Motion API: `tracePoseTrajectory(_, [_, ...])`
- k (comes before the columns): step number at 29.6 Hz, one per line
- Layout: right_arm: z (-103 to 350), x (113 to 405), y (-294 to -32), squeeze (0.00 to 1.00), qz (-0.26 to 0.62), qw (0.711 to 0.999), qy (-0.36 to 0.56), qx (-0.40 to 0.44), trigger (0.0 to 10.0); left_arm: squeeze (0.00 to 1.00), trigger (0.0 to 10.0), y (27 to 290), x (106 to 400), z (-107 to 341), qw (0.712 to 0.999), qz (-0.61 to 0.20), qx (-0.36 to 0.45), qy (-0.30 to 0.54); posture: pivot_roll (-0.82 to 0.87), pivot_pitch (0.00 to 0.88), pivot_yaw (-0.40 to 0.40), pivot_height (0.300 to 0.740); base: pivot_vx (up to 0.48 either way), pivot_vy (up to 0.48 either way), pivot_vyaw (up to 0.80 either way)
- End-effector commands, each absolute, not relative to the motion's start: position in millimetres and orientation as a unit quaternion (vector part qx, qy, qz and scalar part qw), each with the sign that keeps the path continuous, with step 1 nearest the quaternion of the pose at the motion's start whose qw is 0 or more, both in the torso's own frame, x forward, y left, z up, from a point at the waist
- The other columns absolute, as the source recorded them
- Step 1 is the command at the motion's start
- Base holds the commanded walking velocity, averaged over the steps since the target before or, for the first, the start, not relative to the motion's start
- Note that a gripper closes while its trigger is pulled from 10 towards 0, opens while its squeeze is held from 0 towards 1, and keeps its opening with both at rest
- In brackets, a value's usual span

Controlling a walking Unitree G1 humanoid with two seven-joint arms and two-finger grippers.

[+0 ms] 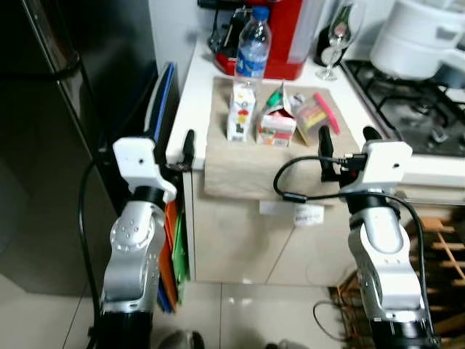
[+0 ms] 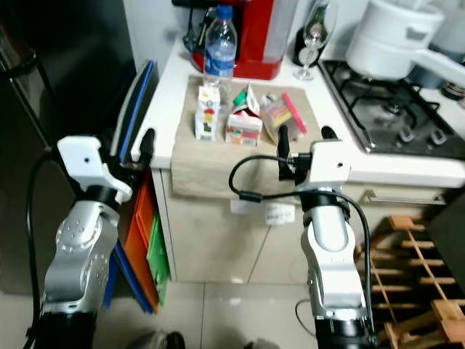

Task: Restocking fridge

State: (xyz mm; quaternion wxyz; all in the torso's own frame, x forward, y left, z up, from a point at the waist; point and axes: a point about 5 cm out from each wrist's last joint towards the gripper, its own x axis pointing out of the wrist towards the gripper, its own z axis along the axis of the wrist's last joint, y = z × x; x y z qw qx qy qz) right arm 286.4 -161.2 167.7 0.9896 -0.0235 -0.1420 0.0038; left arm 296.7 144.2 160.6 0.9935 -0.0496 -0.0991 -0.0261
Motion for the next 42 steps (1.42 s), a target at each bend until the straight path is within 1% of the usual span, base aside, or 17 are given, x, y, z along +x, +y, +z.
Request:
tracePoseTrajectory(1, [170, 294, -158, 0.00, 0.017, 0.987, -0.158, -0.030, 10.0, 0.00, 10.0, 139, 296, 153, 0.995, -0.037, -0.004, -0.088, -0.04, 0.000, -0.014, 0.740, 0.000, 0.000, 0.00])
tracePoseTrajectory(3, [170, 294, -157, 0.00, 0.021, 0.986, -0.159, -0.035, 10.0, 0.00, 10.0, 139, 294, 150, 0.995, -0.041, 0.007, -0.087, -0.04, 0.000, -0.014, 0.740, 0.000, 0.000, 0.00])
tracePoseTrajectory(6, [165, 289, -161, 0.00, 0.020, 0.988, -0.149, -0.027, 10.0, 0.00, 10.0, 152, 280, 134, 0.997, -0.053, 0.012, -0.060, -0.04, 0.000, -0.014, 0.740, 0.000, 0.000, 0.00])
tracePoseTrajectory(8, [160, 284, -162, 0.00, 0.025, 0.989, -0.140, -0.027, 10.0, 0.00, 10.0, 156, 276, 134, 0.997, -0.053, 0.017, -0.058, -0.04, 0.000, -0.014, 0.740, 0.000, 0.000, 0.00])
tracePoseTrajectory(12, [158, 287, -160, 0.00, 0.031, 0.990, -0.138, -0.027, 10.0, 0.00, 10.0, 142, 293, 148, 0.995, -0.068, 0.004, -0.079, -0.05, 0.000, -0.017, 0.740, 0.000, 0.000, 0.00])
tracePoseTrajectory(16, [158, 290, -158, 0.00, 0.038, 0.989, -0.136, -0.035, 10.0, 0.00, 10.0, 138, 296, 149, 0.994, -0.076, -0.001, -0.081, -0.05, 0.000, -0.017, 0.740, 0.000, 0.000, 0.00])
tracePoseTrajectory(21, [154, 291, -155, 0.00, 0.045, 0.990, -0.124, -0.042, 10.0, 0.00, 10.0, 137, 297, 146, 0.994, -0.081, -0.002, -0.071, -0.06, 0.000, -0.013, 0.740, 0.000, 0.000, -0.73])
tracePoseTrajectory(24, [151, 292, -154, 0.00, 0.052, 0.991, -0.117, -0.043, 10.0, 0.00, 10.0, 139, 298, 139, 0.997, -0.063, 0.000, -0.051, -0.06, 0.000, -0.008, 0.740, 0.000, 0.000, -0.40])
tracePoseTrajectory(27, [144, 293, -152, 0.00, 0.063, 0.992, -0.102, -0.036, 10.0, 0.00, 10.0, 149, 294, 123, 0.999, -0.043, -0.009, -0.024, -0.06, 0.000, -0.008, 0.740, 0.000, 0.000, 0.00])
tracePoseTrajectory(28, [129, 293, -157, 0.00, 0.058, 0.995, -0.080, -0.013, 10.0, 0.00, 10.0, 157, 286, 103, 0.999, -0.038, 0.007, 0.010, -0.05, 0.000, -0.006, 0.740, 0.000, 0.000, 0.00])
tracePoseTrajectory(30, [114, 291, -163, 0.00, 0.048, 0.997, -0.057, -0.006, 10.0, 0.00, 10.0, 160, 281, 90, 0.999, -0.036, 0.017, 0.032, -0.05, 0.000, -0.012, 0.740, 0.000, 0.000, 0.00])
tracePoseTrajectory(32, [106, 290, -167, 0.00, 0.043, 0.998, -0.043, -0.013, 10.0, 0.00, 10.0, 162, 280, 85, 0.999, -0.033, 0.019, 0.039, -0.05, 0.000, -0.012, 0.740, 0.000, 0.000, 0.00])
tracePoseTrajectory(36, [109, 288, -164, 0.00, 0.053, 0.997, -0.047, -0.001, 10.0, 0.00, 10.0, 160, 282, 91, 0.999, -0.029, 0.020, 0.028, -0.05, 0.000, -0.012, 0.740, 0.000, 0.000, 0.00])
tracePoseTrajectory(38, [100, 290, -160, 0.00, 0.066, 0.997, -0.024, 0.012, 10.0, 0.00, 10.0, 157, 286, 82, 0.998, -0.026, 0.024, 0.055, -0.04, 0.000, -0.007, 0.740, 0.000, 0.000, 0.00])
tracePoseTrajectory(40, [75, 293, -160, 0.00, 0.077, 0.995, 0.048, 0.032, 10.0, 0.00, 10.0, 154, 291, 62, 0.993, -0.032, 0.023, 0.110, -0.05, 0.000, -0.006, 0.740, 0.000, 0.000, 0.00])
tracePoseTrajectory(41, [35, 292, -165, 0.00, 0.066, 0.984, 0.162, 0.039, 10.0, 0.00, 10.0, 151, 295, 27, 0.974, -0.037, 0.014, 0.222, -0.04, 0.000, -0.006, 0.740, 0.000, 0.000, 0.00])
tracePoseTrajectory(42, [24, 291, -168, 0.00, 0.059, 0.979, 0.191, 0.039, 10.0, 0.00, 10.0, 150, 294, 16, 0.965, -0.038, 0.014, 0.259, -0.04, 0.000, -0.006, 0.740, 0.000, 0.000, 0.00])
